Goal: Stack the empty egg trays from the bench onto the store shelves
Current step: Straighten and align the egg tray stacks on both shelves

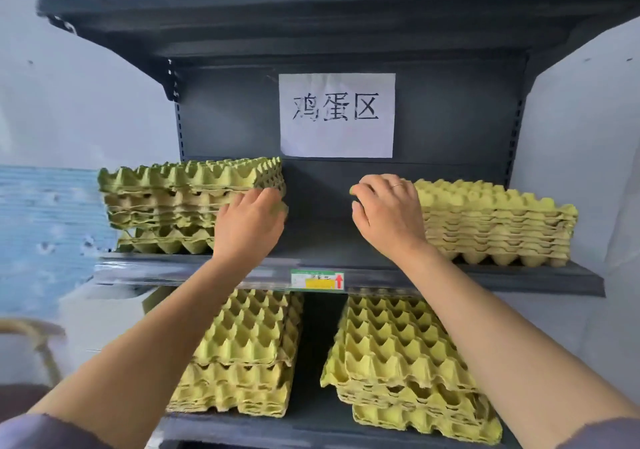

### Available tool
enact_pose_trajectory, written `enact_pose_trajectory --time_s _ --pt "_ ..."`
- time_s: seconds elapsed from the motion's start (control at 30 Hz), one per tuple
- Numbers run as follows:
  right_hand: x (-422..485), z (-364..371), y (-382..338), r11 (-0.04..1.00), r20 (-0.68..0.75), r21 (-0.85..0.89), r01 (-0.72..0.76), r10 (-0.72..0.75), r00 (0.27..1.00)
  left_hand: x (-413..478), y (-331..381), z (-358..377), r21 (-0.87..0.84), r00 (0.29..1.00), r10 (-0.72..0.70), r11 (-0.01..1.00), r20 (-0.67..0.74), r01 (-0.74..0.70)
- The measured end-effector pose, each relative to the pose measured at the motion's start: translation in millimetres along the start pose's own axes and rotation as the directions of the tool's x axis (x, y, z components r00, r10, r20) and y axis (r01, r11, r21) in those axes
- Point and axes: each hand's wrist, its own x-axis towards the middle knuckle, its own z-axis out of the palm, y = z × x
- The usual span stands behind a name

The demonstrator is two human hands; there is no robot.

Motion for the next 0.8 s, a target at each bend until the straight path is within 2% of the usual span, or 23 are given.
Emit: enact_pose_trajectory --time_s 0.13,0.37,0.57,0.7,0.8 --pt "22.4 13.6 -66.1 0.994 0.002 0.110 0.009 -0.009 1.000 -3.7 -68.8 -31.4 0.085 1.000 0.020 0.996 0.006 -0.021" --pt "54.4 31.6 -136.4 0.979 0.118 0.201 0.027 -0.052 0.992 -7.5 -149.7 -71.9 0.124 1.000 -0.018 0.992 0.005 0.017" --pt "83.3 50.3 -160.8 0.971 0.156 0.223 0.081 -0.117 0.981 1.8 -175.2 -74.8 0.211 0.999 0.000 0.978 0.037 -0.007" --pt "101.7 63.0 -173.7 0.957 0.130 0.247 0.149 -0.185 0.974 11.7 -182.2 -71.0 0.284 0.998 0.036 0.958 0.043 -0.047" --pt "107.7 72.1 -181.6 0.958 0.157 0.210 0.193 -0.228 0.961 12.1 -194.9 -69.1 0.320 0.998 0.039 0.946 0.052 -0.053"
